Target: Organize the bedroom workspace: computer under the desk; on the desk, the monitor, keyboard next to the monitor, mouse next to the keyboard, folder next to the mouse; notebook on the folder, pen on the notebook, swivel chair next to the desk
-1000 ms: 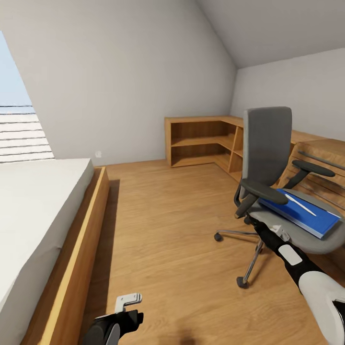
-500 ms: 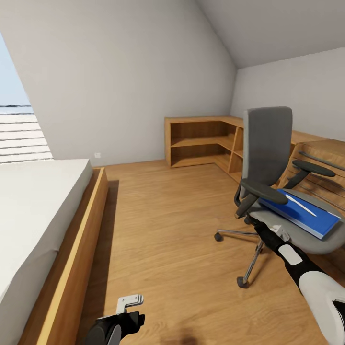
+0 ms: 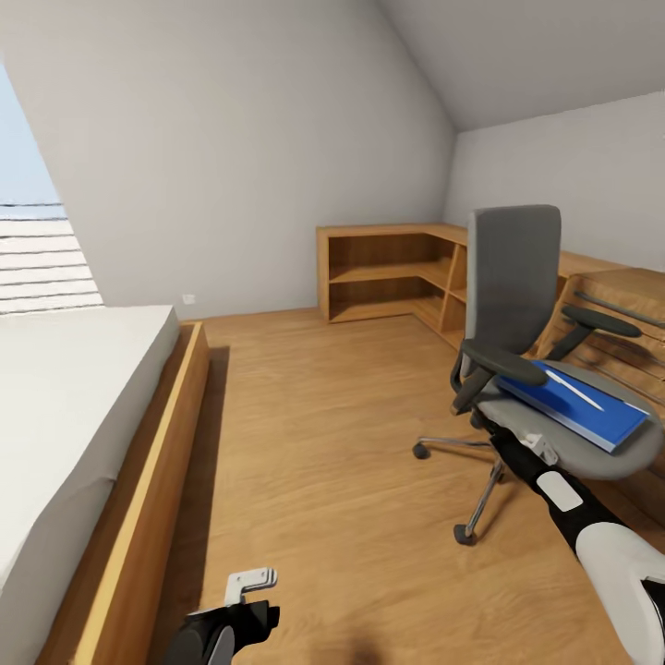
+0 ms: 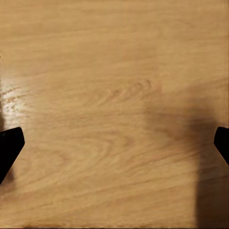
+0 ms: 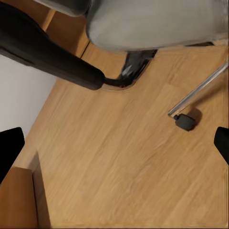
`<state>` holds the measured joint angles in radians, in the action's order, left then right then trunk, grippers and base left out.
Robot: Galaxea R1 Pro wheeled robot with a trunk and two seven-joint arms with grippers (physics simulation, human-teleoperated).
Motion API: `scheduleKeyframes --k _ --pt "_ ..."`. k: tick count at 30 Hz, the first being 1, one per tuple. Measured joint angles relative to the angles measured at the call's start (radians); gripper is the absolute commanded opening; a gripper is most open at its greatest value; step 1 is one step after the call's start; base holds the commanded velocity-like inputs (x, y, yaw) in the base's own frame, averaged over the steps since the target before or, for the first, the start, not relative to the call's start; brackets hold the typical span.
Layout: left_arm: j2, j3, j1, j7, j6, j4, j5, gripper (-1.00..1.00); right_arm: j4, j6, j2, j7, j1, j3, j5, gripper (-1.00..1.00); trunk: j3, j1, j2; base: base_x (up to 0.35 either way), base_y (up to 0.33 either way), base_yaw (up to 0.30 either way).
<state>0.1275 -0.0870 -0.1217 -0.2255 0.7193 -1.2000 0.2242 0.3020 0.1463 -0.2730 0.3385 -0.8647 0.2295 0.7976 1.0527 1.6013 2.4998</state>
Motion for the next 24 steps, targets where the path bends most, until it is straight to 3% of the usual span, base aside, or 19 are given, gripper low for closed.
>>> scheduleKeyframes --k 8,16,24 --pt "-0.001 0.001 0.0 -0.001 0.0 0.0 0.0 1.0 -0.003 0.0 0.001 0.0 0.0 -0.001 0.001 1.0 0.0 0.0 0.0 -0.255 0.0 0.0" --pt "-0.003 0.0 0.001 -0.002 0.0 0.0 0.0 1.0 -0.003 -0.001 0.001 0.0 0.0 -0.001 0.001 1.0 0.0 -0.001 0.0 -0.036 0.0 -0.022" --pt "-0.003 0.0 0.0 -0.004 0.0 0.0 0.0 1.0 -0.002 -0.001 0.001 0.0 0.0 0.0 0.001 1.0 -0.005 -0.001 0.0 -0.004 0.0 -0.178"
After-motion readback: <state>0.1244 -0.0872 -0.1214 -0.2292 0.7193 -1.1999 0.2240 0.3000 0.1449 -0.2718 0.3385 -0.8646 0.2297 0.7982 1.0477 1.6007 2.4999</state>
